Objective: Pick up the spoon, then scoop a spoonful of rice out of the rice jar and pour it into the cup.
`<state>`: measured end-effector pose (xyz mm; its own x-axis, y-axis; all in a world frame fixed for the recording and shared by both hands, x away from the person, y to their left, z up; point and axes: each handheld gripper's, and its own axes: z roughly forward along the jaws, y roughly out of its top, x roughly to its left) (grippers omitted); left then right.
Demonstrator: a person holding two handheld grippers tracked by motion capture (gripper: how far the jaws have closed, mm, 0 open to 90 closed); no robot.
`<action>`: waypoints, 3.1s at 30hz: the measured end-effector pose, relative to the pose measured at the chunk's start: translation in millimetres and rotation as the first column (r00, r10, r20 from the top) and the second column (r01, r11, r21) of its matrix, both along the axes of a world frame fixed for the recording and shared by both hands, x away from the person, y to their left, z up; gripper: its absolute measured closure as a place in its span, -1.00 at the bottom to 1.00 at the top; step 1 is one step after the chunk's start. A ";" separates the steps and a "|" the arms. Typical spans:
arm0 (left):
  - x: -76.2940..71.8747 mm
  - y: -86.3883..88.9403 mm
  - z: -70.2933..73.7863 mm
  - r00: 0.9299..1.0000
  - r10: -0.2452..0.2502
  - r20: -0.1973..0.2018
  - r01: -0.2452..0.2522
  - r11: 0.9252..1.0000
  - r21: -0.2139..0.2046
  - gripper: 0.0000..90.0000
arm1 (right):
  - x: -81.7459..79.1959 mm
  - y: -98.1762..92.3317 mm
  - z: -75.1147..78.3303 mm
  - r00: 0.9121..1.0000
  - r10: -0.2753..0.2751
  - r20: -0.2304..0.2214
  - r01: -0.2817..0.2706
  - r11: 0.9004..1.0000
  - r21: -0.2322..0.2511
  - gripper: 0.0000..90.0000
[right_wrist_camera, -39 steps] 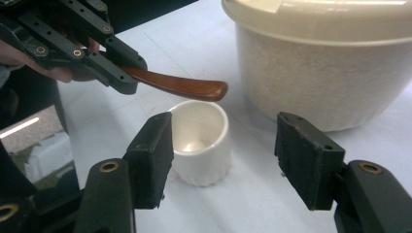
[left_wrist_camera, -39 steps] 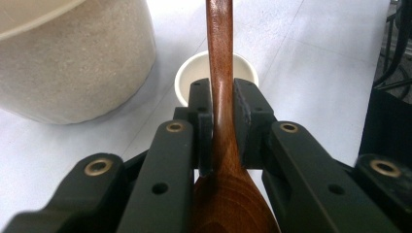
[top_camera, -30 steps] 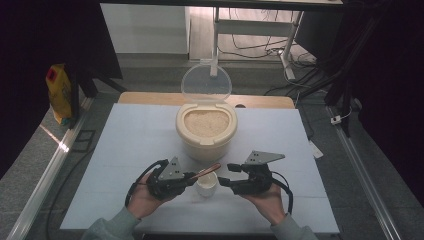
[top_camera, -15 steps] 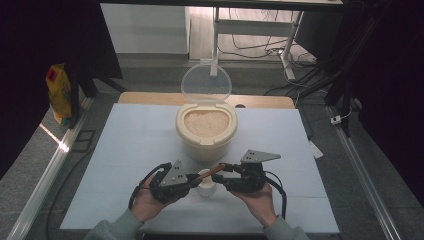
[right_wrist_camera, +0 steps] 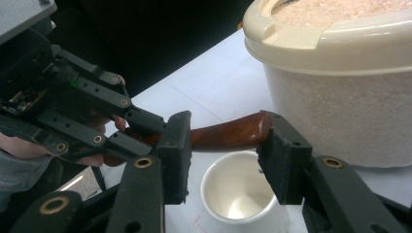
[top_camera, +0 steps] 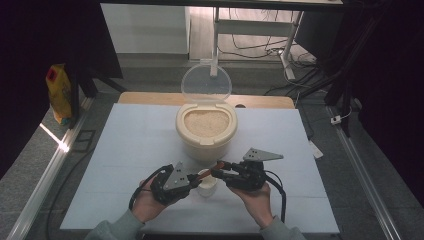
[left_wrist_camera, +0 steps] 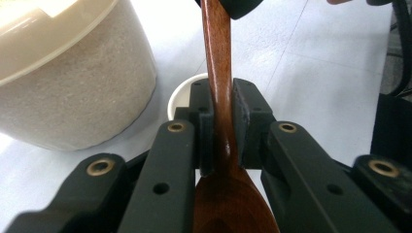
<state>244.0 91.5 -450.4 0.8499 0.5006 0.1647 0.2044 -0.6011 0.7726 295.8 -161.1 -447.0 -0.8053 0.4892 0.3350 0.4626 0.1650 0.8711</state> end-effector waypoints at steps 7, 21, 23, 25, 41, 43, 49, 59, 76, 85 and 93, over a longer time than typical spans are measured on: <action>0.6 -0.8 -1.3 1.000 0.007 0.002 -0.007 1.000 0.021 0.76 | 1.7 0.1 0.0 1.000 -0.004 -0.027 0.006 0.998 0.061 0.41; 2.9 0.1 -4.5 1.000 0.006 -0.019 -0.005 1.000 0.022 0.77 | -1.6 3.4 3.4 0.998 0.066 -0.002 -0.065 0.986 0.153 0.84; 3.1 0.6 -4.6 1.000 0.006 -0.021 -0.005 1.000 0.020 0.76 | -1.5 3.4 3.3 0.998 0.067 0.001 -0.067 0.986 0.155 0.84; 3.2 1.1 -5.0 1.000 0.009 -0.024 -0.008 1.000 0.013 0.67 | -2.5 3.4 3.9 0.998 0.068 0.017 -0.070 0.985 0.156 0.84; 2.3 64.6 -15.7 0.980 0.141 -0.144 -0.162 0.975 -0.150 -0.21 | -0.9 -11.8 11.8 0.996 0.042 0.077 -0.055 0.981 0.186 0.85; 0.0 72.8 -18.9 0.977 0.153 -0.146 -0.176 0.972 -0.155 -0.23 | -0.8 -14.1 13.2 0.996 0.036 0.084 -0.052 0.980 0.194 0.85; -4.8 100.1 -35.9 0.961 0.221 -0.166 -0.246 0.957 -0.150 -0.30 | -1.5 -20.6 19.4 0.994 0.026 0.107 -0.048 0.976 0.211 0.85; -7.8 126.8 -53.0 0.936 0.283 -0.209 -0.317 0.935 -0.156 -0.33 | -3.4 -32.1 31.0 0.990 0.006 0.141 -0.040 0.969 0.246 0.85; -4.7 133.4 -58.1 0.923 0.313 -0.224 -0.347 0.928 -0.133 -0.41 | -6.1 -48.5 49.3 0.982 -0.022 0.186 -0.035 0.955 0.295 0.85; -6.0 133.0 -56.4 0.924 0.314 -0.220 -0.346 0.930 -0.124 -0.44 | -8.2 -53.0 59.0 0.977 -0.035 0.210 -0.035 0.947 0.320 0.85; -9.8 137.6 -57.4 0.921 0.320 -0.224 -0.352 0.928 -0.121 -0.45 | -3.3 -58.6 65.2 0.975 -0.067 0.213 -0.013 0.935 0.355 0.85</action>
